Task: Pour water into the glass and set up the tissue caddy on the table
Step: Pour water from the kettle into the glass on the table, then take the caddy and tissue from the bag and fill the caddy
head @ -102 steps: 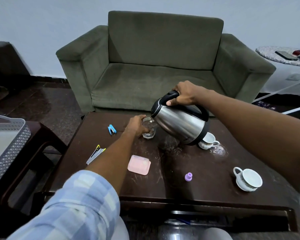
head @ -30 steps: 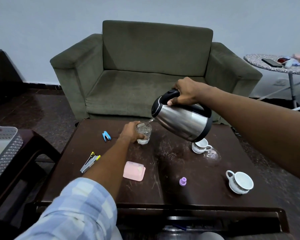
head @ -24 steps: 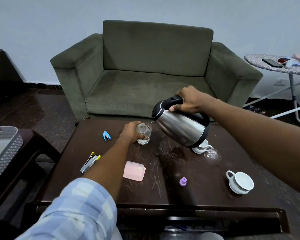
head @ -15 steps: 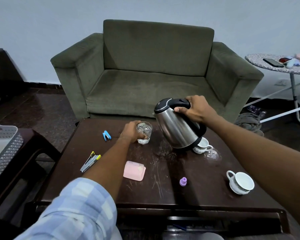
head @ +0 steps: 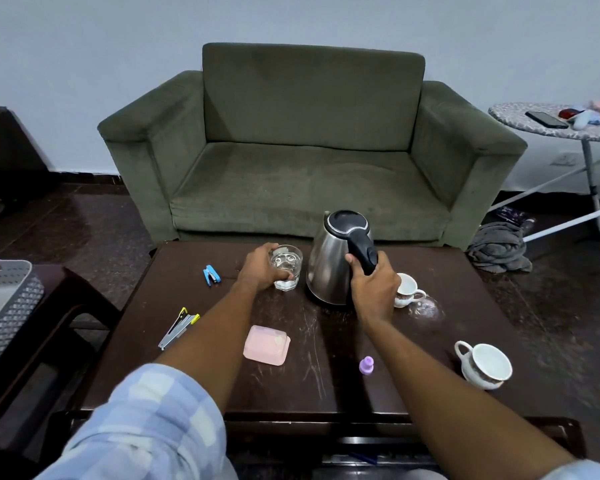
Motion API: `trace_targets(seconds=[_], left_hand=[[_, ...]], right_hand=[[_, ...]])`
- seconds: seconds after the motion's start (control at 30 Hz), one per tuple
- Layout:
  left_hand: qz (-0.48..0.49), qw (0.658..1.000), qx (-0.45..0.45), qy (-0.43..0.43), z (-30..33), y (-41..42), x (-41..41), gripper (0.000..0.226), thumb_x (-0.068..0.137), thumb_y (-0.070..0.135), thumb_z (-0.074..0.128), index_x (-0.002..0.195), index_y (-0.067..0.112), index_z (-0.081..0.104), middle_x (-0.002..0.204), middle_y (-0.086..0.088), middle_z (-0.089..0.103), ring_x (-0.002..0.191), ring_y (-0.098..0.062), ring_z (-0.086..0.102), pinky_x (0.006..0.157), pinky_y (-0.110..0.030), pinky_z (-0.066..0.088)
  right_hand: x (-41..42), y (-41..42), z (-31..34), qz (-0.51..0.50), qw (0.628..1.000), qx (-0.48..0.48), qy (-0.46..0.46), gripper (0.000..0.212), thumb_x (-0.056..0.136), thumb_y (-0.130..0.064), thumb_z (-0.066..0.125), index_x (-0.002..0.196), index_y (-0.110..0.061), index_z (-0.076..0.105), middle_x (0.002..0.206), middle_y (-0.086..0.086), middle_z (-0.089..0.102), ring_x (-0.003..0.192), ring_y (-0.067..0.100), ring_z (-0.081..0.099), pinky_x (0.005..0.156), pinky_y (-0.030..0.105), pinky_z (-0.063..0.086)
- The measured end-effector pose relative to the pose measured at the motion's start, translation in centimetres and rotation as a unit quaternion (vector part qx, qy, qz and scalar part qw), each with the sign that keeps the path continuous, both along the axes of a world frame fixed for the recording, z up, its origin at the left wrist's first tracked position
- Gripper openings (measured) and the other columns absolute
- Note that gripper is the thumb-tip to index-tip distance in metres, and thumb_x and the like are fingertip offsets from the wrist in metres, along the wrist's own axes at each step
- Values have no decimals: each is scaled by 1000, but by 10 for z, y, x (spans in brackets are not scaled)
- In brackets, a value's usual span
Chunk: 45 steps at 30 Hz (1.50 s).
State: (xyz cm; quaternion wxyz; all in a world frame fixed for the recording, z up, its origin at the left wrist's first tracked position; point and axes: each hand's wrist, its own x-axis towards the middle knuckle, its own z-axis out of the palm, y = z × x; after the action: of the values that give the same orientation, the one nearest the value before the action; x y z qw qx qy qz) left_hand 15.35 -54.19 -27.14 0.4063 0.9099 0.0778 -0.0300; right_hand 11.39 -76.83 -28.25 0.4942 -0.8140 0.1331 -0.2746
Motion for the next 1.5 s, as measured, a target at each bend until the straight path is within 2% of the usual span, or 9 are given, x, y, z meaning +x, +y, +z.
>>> trace_targets(seconds=[0.23, 0.4, 0.57, 0.7, 0.8, 0.93, 1.1, 1.27, 1.5], left_hand=[[5, 1000, -18, -9, -2, -19, 6, 88, 69, 15, 95, 148, 11, 57, 140, -9, 68, 127, -25, 67, 113, -35, 51], [-15, 1000, -14, -16, 1, -48, 17, 86, 71, 14, 94, 148, 11, 57, 139, -8, 69, 126, -24, 67, 112, -33, 51], [-22, 999, -19, -22, -1, -64, 29, 86, 71, 14, 93, 149, 10, 56, 141, -8, 68, 128, -25, 66, 113, -37, 51], [-18, 999, -25, -13, -5, -68, 36, 89, 72, 14, 93, 152, 11, 53, 144, -8, 66, 131, -25, 65, 115, -37, 50], [-27, 999, -20, -11, -6, -71, 38, 94, 74, 15, 92, 156, 10, 47, 152, -9, 59, 140, -25, 59, 119, -36, 45], [-72, 997, -23, 0, 5, -66, 26, 119, 73, 16, 95, 167, 10, 22, 167, -12, 39, 155, -26, 41, 127, -38, 35], [-24, 998, -26, -43, 40, 21, -1, 104, 87, 20, 84, 168, 11, 19, 171, -13, 32, 157, -27, 37, 129, -39, 32], [97, 990, 55, -90, 89, 165, -43, 87, 92, 24, 79, 164, 6, 32, 166, -13, 41, 156, -25, 39, 128, -32, 29], [202, 964, 161, -70, 122, 345, -129, 81, 90, 33, 80, 158, 7, 44, 161, -13, 48, 152, -27, 44, 125, -33, 32]], right_hand=[[14, 4, -7, -53, 998, 32, -7, 44, 88, -49, 77, 85, -12, 53, 75, 13, 68, 69, 33, 57, 64, 35, 41], [25, -13, -6, -77, 997, 11, -24, 42, 89, -43, 78, 86, -9, 55, 75, 14, 68, 69, 35, 60, 64, 32, 36], [32, -30, -4, -97, 995, 16, -18, 43, 91, -42, 77, 91, -5, 56, 81, 19, 70, 75, 39, 64, 68, 42, 48], [35, -39, -2, -106, 994, 17, -12, 41, 91, -40, 77, 90, -6, 54, 80, 20, 69, 75, 41, 63, 66, 35, 37], [33, -43, 1, -86, 996, 8, 14, 39, 93, -40, 74, 91, -8, 51, 82, 19, 67, 78, 41, 63, 67, 34, 37], [23, -47, 11, -78, 994, -28, 70, 42, 92, -50, 68, 102, -13, 51, 99, 14, 61, 101, 41, 61, 79, 42, 43], [25, -51, 37, -180, 962, -207, 9, 65, 97, -70, 40, 134, -17, 45, 132, 18, 54, 125, 40, 50, 103, 64, 39], [34, 31, 74, -46, 966, -245, -74, 75, 101, -71, 33, 156, -21, 24, 154, 10, 41, 139, 35, 42, 118, 59, 32], [-28, 290, 116, 210, 940, -242, -119, 79, 102, -49, 50, 159, 2, 30, 161, 22, 40, 147, 40, 41, 124, 52, 26]])
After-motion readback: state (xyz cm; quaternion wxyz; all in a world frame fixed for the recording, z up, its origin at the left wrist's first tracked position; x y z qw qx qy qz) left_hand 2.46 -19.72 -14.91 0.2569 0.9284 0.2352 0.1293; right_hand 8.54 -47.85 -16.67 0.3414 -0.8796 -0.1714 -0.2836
